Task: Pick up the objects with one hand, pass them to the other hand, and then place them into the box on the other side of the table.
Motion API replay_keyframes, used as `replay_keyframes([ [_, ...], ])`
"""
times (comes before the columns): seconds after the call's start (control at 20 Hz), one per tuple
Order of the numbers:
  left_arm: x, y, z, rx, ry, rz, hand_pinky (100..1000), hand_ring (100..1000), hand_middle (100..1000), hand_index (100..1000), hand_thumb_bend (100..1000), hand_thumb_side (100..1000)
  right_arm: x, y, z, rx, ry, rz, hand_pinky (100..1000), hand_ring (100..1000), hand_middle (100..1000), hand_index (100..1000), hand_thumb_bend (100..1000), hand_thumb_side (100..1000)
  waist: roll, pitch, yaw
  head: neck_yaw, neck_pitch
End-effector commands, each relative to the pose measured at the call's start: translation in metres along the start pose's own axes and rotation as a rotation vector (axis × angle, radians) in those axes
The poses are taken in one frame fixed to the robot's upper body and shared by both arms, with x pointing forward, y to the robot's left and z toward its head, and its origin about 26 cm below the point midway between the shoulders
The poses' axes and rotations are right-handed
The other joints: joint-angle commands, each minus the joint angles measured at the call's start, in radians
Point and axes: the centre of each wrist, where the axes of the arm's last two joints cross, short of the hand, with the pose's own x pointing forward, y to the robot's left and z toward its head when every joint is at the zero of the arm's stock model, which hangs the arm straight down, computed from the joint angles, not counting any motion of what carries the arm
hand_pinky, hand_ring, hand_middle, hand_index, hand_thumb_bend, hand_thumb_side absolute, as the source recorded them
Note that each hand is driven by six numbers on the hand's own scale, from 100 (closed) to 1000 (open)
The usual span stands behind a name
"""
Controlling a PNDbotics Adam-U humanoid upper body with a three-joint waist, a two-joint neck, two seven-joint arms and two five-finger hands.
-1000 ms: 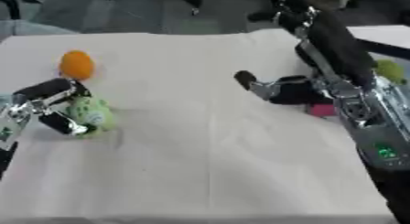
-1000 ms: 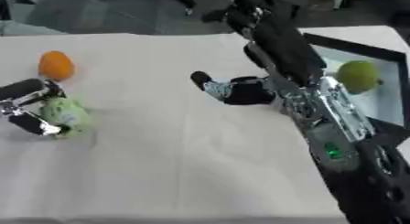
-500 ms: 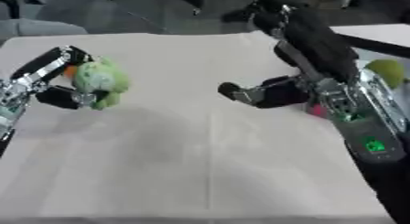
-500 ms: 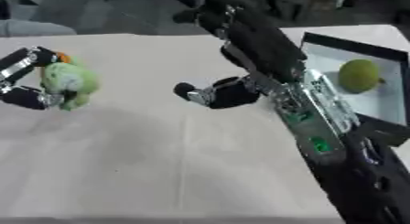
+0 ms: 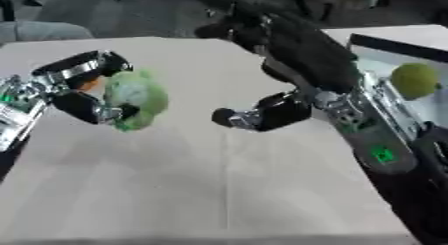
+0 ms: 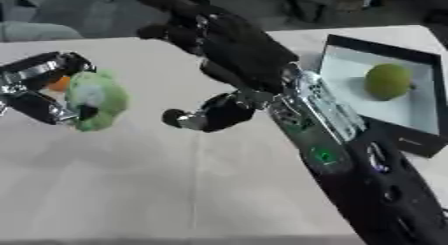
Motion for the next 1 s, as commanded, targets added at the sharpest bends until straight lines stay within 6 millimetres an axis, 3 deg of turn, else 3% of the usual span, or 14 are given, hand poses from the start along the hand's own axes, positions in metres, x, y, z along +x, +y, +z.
replay_keyframes([
  [0.05,0.014,0.009,-0.007,-0.035,-0.042,-0.021,577,444,422,522,226,339,0.002,-0.005,-0.007,0.004,-0.039,0.018,826,780,1000,896,559,274,0.001,-0.015,0.003,-0.005,-0.002],
  [1.0,0.039,0.017,-0.036,-0.132,-0.164,0.077,578,444,422,521,212,350,0.007,0.012,-0.017,0.143,-0.050,0.094,842,794,1000,923,478,233,0.001,-0.014,0.010,-0.011,-0.002],
])
